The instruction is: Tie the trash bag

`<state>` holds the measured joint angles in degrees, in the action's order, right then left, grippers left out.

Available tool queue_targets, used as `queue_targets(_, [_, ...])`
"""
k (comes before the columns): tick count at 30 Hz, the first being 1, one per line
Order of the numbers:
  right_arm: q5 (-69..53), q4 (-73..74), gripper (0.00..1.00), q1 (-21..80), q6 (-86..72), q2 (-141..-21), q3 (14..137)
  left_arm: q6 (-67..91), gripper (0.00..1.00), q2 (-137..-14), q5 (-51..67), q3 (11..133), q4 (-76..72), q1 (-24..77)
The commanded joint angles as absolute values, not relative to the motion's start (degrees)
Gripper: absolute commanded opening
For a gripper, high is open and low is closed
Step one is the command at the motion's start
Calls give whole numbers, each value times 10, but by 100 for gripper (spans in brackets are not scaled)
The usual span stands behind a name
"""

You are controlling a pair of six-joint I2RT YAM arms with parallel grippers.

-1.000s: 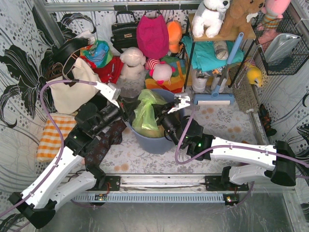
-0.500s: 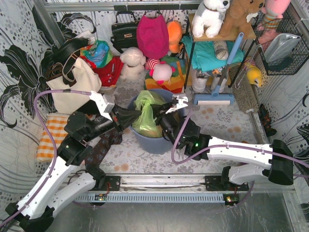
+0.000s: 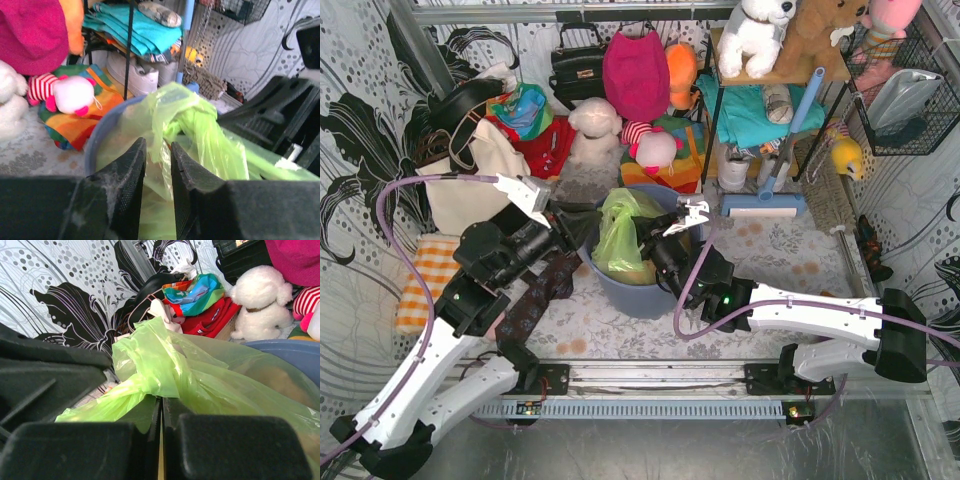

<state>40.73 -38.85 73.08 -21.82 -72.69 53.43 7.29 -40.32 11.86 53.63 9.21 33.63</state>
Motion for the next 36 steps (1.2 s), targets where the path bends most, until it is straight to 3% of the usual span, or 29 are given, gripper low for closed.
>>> queue_targets(1, [413, -409, 0, 728, -219, -718, 533, 61, 38, -416, 70, 570, 56, 333])
queue_targets(13, [412, -406, 0, 728, -219, -717, 536, 62, 45, -450, 102, 563, 33, 332])
queue_targets(15, [412, -406, 0, 728, -221, -718, 536, 59, 41, -456, 93, 563, 33, 332])
queue_targets(17, [411, -405, 0, 728, -221, -719, 537, 55, 30, -466, 80, 569, 38, 332])
queue_targets(21, [417, -399, 0, 728, -219, -721, 540, 45, 1, -479, 92, 588, 59, 332])
queue_targets(36, [461, -456, 0, 728, -196, -761, 549, 89, 0, -428, 255, 561, 132, 332])
